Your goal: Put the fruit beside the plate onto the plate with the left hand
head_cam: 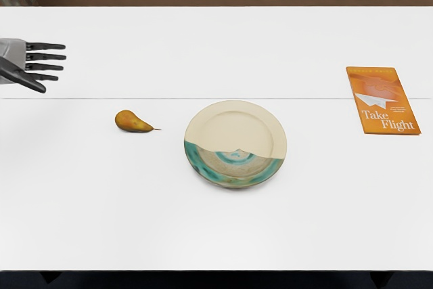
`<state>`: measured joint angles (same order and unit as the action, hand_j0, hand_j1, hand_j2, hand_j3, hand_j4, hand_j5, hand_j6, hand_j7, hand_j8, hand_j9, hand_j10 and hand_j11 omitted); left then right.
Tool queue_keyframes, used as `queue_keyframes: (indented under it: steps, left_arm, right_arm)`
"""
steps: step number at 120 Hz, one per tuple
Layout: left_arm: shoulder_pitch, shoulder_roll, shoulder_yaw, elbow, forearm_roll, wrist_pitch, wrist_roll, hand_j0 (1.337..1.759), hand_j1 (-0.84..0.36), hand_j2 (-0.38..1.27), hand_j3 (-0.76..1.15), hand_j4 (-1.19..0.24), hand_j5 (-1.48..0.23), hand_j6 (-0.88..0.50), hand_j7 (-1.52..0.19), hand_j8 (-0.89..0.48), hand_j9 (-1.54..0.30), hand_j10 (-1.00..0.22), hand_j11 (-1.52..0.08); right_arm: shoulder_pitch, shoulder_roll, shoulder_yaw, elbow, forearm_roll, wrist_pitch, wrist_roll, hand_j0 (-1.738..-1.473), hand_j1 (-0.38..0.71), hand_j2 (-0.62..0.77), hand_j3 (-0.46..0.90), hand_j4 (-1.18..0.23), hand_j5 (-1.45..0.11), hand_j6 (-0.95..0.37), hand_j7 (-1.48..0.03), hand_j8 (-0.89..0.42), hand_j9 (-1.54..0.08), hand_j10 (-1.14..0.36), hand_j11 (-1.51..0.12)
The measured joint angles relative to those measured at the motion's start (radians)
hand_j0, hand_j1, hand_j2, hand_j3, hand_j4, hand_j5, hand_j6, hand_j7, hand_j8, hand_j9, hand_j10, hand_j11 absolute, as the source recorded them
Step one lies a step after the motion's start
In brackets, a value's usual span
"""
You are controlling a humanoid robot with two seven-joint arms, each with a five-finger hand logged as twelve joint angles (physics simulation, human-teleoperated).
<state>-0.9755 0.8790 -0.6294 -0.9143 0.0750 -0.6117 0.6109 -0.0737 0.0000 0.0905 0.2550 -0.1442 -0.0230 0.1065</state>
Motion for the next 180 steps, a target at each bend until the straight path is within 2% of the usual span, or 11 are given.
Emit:
queue_keyframes:
  steps: [29, 52, 70, 85, 109, 120, 147, 169, 180]
  left_arm:
    - [-0.009, -0.08, 0.007, -0.003, 0.018, 0.0, 0.0, 1.658, 0.34, 0.0, 0.0, -0.01, -0.01, -0.01, -0.01, -0.01, -0.01, -0.01, -0.01]
    - [-0.08, -0.122, 0.011, -0.012, 0.25, 0.0, 0.0, 1.658, 0.31, 0.01, 0.0, -0.04, -0.05, -0.04, -0.05, -0.04, -0.05, -0.04, -0.05]
    - [-0.112, -0.209, 0.015, -0.036, 0.437, 0.0, 0.0, 1.658, 0.28, 0.01, 0.0, -0.06, -0.07, -0.06, -0.07, -0.06, -0.07, -0.05, -0.07]
    - [-0.091, -0.198, 0.019, -0.127, 0.553, 0.0, 0.0, 1.658, 0.27, 0.01, 0.0, -0.06, -0.08, -0.06, -0.08, -0.06, -0.08, -0.06, -0.08]
    - [-0.007, -0.115, 0.023, -0.425, 0.669, 0.0, 0.0, 1.658, 0.27, 0.01, 0.0, -0.07, -0.09, -0.07, -0.09, -0.07, -0.09, -0.07, -0.09]
    - [0.003, -0.106, 0.023, -0.509, 0.718, 0.047, 0.0, 1.658, 0.27, 0.01, 0.0, -0.07, -0.09, -0.07, -0.09, -0.07, -0.09, -0.07, -0.09]
    - [-0.003, -0.131, 0.026, -0.565, 0.843, 0.361, 0.0, 1.658, 0.3, 0.01, 0.0, -0.05, -0.06, -0.05, -0.06, -0.05, -0.06, -0.05, -0.06]
    - [-0.016, -0.293, 0.122, -0.57, 1.077, 0.426, 0.0, 1.658, 0.31, 0.01, 0.0, -0.03, -0.04, -0.04, -0.04, -0.04, -0.04, -0.03, -0.04]
    - [-0.014, -0.313, 0.174, -0.571, 1.185, 0.435, 0.0, 1.658, 0.32, 0.01, 0.0, -0.03, -0.04, -0.03, -0.04, -0.03, -0.04, -0.03, -0.04]
  right_arm:
    - [0.0, 0.0, 0.0, 0.0, 0.0, 0.0, 0.004, -1.658, -0.33, 0.0, 0.0, -0.01, -0.02, -0.01, -0.02, -0.01, -0.02, -0.01, -0.02]
    - [0.0, 0.0, 0.0, 0.0, 0.0, 0.0, 0.004, -1.658, -0.33, 0.0, 0.0, -0.01, -0.02, -0.01, -0.02, -0.01, -0.02, -0.01, -0.02]
    - [0.0, 0.0, 0.0, 0.0, 0.0, 0.0, 0.004, -1.658, -0.33, 0.0, 0.0, -0.01, -0.02, -0.01, -0.02, -0.01, -0.02, -0.01, -0.02]
    - [0.0, 0.0, 0.0, 0.0, 0.0, 0.0, 0.004, -1.658, -0.33, 0.0, 0.0, -0.01, -0.02, -0.01, -0.02, -0.01, -0.02, -0.01, -0.02]
    - [0.0, 0.0, 0.0, 0.001, 0.0, 0.0, 0.004, -1.658, -0.33, 0.0, 0.0, -0.01, -0.02, -0.01, -0.02, -0.01, -0.02, -0.01, -0.02]
    - [0.0, 0.0, 0.0, 0.001, 0.0, 0.0, 0.004, -1.658, -0.33, 0.0, 0.0, -0.01, -0.02, -0.01, -0.02, -0.01, -0.02, -0.01, -0.02]
    - [0.0, 0.0, 0.0, 0.0, 0.0, 0.0, 0.004, -1.658, -0.33, 0.0, 0.0, -0.01, -0.02, -0.01, -0.02, -0.01, -0.02, -0.01, -0.02]
    - [0.0, 0.0, 0.0, 0.001, 0.0, 0.0, 0.004, -1.658, -0.33, 0.0, 0.0, -0.01, -0.02, -0.01, -0.02, -0.01, -0.02, -0.01, -0.02]
    - [0.0, 0.0, 0.0, 0.001, 0.0, 0.0, 0.004, -1.658, -0.33, 0.0, 0.0, -0.01, -0.02, -0.01, -0.02, -0.01, -0.02, -0.01, -0.02]
